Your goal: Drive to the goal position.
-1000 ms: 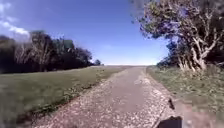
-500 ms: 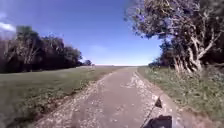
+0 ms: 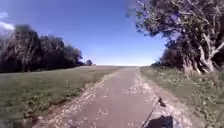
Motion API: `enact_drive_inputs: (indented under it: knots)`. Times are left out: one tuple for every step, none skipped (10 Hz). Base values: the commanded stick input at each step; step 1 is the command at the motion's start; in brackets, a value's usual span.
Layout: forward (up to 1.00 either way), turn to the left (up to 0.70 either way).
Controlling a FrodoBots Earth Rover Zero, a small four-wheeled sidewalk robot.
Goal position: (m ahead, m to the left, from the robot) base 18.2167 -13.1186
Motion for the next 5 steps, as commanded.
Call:
enact_drive_inputs:
  knots:
    - [1.0, 0.0]
    - [1.0, 0.0]
    - [1.0, 0.0]
    - [1.0, 0.0]
    - [1.0, 0.0]
